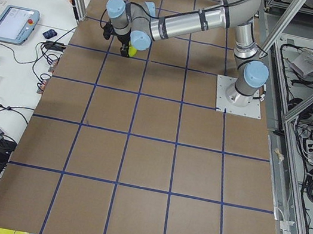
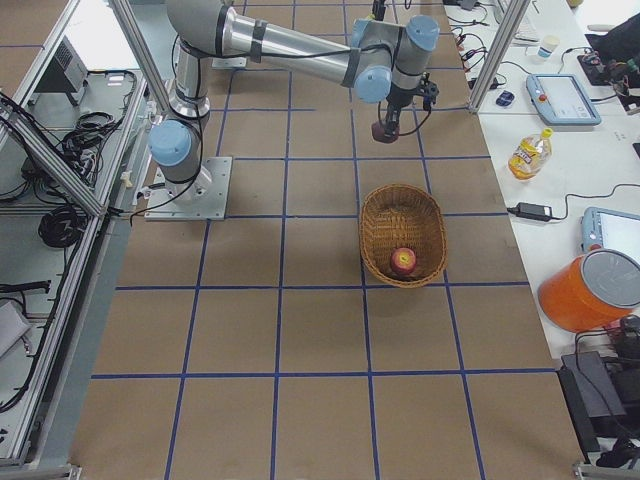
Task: Put all apples into basket
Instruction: 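Carry dark red apple into basket with right gripper while left lifts green apple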
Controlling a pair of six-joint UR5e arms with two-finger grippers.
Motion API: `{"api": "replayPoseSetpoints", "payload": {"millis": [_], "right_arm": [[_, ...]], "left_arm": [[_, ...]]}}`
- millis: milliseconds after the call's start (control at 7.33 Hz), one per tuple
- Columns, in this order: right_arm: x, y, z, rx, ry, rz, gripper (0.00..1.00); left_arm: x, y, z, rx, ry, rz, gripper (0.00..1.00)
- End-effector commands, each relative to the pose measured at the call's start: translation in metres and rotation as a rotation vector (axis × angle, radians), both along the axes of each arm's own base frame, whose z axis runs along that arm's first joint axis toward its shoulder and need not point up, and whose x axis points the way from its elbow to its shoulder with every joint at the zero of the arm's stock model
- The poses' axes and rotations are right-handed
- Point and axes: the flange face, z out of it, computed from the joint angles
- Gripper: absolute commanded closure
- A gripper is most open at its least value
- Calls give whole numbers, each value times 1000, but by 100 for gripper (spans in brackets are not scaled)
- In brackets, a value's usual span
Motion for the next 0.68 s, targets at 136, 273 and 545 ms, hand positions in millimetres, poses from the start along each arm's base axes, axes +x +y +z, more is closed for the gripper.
{"api": "replayPoseSetpoints", "payload": {"millis": [136,273,545], "right_arm": [[-157,-24,-80,-76,21,194,100],[-185,-21,-103,-62,6,194,100],[-193,-19,-116,-46,-5,231,84]], "left_arm": [[-179,39,-25,-111,-51,32,100],[-202,62,-36,-108,-113,23,100],[-232,79,-87,-108,-117,62,100]]}}
